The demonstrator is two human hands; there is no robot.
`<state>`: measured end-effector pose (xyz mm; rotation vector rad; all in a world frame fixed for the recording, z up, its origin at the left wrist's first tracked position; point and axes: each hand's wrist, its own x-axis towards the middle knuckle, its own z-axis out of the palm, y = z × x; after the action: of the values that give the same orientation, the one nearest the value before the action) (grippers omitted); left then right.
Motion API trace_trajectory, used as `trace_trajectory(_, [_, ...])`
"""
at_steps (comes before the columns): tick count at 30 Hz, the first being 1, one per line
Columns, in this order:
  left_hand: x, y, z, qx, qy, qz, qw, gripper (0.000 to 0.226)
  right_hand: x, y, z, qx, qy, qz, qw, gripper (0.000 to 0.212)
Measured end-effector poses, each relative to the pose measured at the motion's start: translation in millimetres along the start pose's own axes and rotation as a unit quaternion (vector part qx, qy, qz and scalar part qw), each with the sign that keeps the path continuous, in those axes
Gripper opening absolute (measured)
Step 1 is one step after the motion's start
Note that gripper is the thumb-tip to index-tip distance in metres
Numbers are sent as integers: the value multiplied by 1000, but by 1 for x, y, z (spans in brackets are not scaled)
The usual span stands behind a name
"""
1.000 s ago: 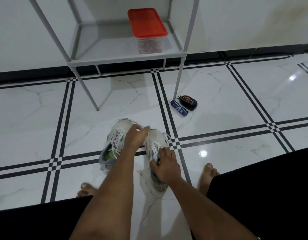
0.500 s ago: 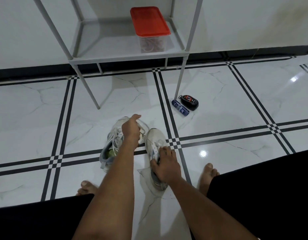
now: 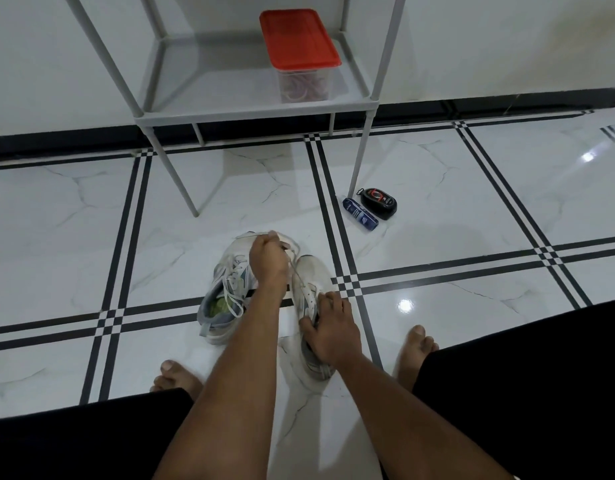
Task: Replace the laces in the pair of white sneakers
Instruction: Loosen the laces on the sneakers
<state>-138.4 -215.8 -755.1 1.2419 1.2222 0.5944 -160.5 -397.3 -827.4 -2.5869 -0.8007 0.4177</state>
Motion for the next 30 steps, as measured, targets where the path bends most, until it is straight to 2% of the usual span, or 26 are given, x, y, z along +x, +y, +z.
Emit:
trace_trajectory(1, [5, 9, 0, -14, -7, -26, 1000, 24, 0, 0, 0, -2, -3, 2, 1000, 68])
trace_trajectory(3, [4, 9, -4, 170, -84, -10, 982, 47, 0, 0, 1, -3, -8, 2, 1000, 68])
trace_trajectory(5, [-3, -9, -10, 370, -178, 38, 911, 44, 0, 2, 2, 1, -4, -5, 1000, 69])
trace_trajectory(6, [-6, -24, -11, 432, -215, 61, 874, 39, 0, 2, 2, 3, -1, -7, 1000, 70])
trace_trajectory(8, [-11, -52, -14, 496, -229, 102, 831, 27, 0, 3, 3, 5, 3, -8, 1000, 70])
trace_trajectory(11, [-19, -71, -18, 496, -188, 148, 835, 22, 1, 3, 4, 3, 8, -7, 1000, 70])
trace_trajectory(15, [-14, -63, -17, 487, -224, 153, 830, 22, 1, 4, 6, 5, 15, -11, 1000, 64])
trace_trajectory(18, [-14, -60, -12, 522, -224, 160, 807, 19, 2, 5, 6, 8, 15, -15, 1000, 65])
trace_trajectory(21, [-18, -63, -9, 583, -199, 169, 769, 30, 1, 5, 6, 11, 13, -20, 1000, 68])
trace_trajectory(25, [-13, -66, -14, 551, -196, 132, 801, 38, 1, 4, 6, 14, 24, -19, 999, 62])
trace_trajectory(28, [-14, -69, -18, 584, -196, 164, 771, 32, 0, 3, 5, 14, 21, -13, 1000, 64])
trace_trajectory(30, [-17, -73, -18, 543, -183, 171, 802, 23, 0, 3, 4, 14, 16, -13, 1000, 67])
